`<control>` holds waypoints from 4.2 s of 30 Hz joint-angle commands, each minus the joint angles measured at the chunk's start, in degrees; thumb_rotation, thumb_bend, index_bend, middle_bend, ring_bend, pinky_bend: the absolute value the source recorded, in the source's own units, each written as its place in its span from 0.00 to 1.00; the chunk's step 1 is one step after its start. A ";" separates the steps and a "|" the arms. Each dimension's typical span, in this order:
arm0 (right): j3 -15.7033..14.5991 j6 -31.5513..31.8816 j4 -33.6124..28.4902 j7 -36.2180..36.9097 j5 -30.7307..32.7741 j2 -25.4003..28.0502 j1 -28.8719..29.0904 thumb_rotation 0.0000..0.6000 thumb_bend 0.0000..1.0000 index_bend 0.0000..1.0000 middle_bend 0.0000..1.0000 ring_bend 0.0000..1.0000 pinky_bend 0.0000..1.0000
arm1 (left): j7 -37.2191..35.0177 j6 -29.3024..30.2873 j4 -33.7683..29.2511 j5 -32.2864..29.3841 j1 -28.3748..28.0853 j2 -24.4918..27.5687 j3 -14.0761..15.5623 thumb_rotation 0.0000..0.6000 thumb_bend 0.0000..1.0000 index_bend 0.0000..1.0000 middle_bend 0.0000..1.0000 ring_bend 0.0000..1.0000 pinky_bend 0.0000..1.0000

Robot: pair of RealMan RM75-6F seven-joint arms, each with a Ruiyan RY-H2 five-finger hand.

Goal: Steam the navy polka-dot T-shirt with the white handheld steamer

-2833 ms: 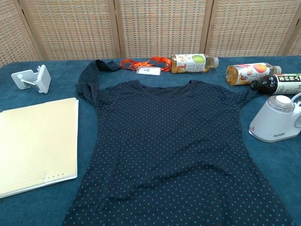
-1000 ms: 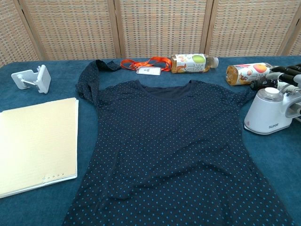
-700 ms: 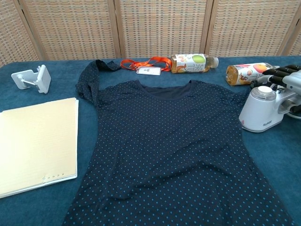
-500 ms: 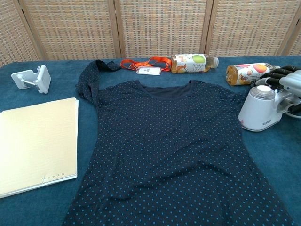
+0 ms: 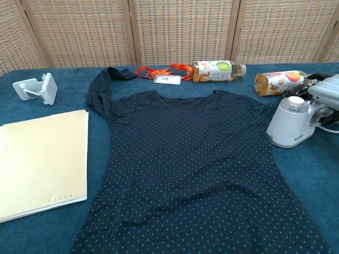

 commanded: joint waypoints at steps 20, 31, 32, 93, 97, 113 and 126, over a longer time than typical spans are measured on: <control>0.59 9.54 -4.00 12.62 0.33 8.26 -0.57 1.00 1.00 0.93 0.75 0.83 1.00 | -1.12 -0.78 -0.15 0.51 -0.42 0.33 0.48 1.00 0.00 0.00 0.00 0.00 0.00; 4.11 8.80 -22.14 1.26 1.43 11.52 4.65 1.00 1.00 0.94 0.75 0.86 1.00 | -2.70 -2.45 0.33 -0.19 -1.23 0.64 0.44 1.00 0.00 0.00 0.00 0.00 0.00; 4.29 8.43 -23.33 0.07 1.44 11.48 5.12 1.00 1.00 0.94 0.75 0.86 1.00 | -2.80 -2.57 0.38 -0.34 -1.30 0.66 0.38 1.00 0.00 0.00 0.00 0.00 0.00; -4.18 5.56 7.30 4.68 -4.77 -11.01 7.84 1.00 1.00 0.94 0.76 0.86 1.00 | -2.70 -7.62 2.30 -6.62 -4.21 -0.23 -0.40 1.00 0.00 0.00 0.00 0.00 0.00; -3.89 4.33 8.10 5.33 -3.93 -10.01 6.74 1.00 1.00 0.94 0.76 0.86 1.00 | -2.33 -7.75 2.25 -6.61 -4.35 -0.43 -0.30 1.00 0.00 0.00 0.00 0.00 0.00; -4.84 4.65 5.79 7.12 -4.43 -11.23 6.97 1.00 1.00 0.94 0.76 0.86 1.00 | -1.82 -7.52 1.77 -6.16 -4.37 -0.60 0.07 1.00 0.00 0.00 0.00 0.00 0.00; -5.41 8.22 2.04 6.80 -5.94 -15.02 9.83 1.00 1.00 0.94 0.76 0.86 1.00 | -2.32 -7.82 1.93 -6.62 -4.50 -0.44 0.01 1.00 0.00 0.00 0.00 0.00 0.00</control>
